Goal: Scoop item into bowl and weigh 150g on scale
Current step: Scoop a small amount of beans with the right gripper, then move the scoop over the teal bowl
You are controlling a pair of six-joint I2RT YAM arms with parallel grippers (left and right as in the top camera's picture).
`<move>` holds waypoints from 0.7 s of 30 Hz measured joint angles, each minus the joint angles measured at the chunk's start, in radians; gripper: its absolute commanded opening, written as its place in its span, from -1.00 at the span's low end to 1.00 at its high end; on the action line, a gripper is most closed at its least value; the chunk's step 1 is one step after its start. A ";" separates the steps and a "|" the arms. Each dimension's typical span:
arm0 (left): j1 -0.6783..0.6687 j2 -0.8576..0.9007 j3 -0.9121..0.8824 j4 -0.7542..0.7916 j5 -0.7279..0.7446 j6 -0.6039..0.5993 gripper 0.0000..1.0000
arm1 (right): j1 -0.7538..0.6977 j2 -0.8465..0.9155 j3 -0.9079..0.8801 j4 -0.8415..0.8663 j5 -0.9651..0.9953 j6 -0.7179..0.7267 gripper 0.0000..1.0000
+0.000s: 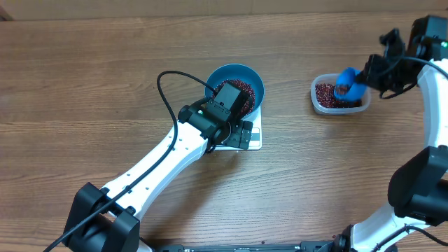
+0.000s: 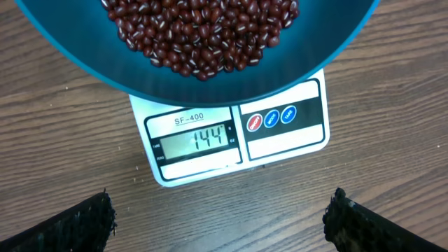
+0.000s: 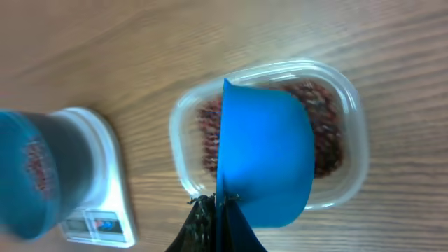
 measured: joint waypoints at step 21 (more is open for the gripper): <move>0.000 0.000 0.000 0.000 0.000 0.000 0.99 | 0.283 0.000 0.212 -0.045 -0.354 -0.195 -0.93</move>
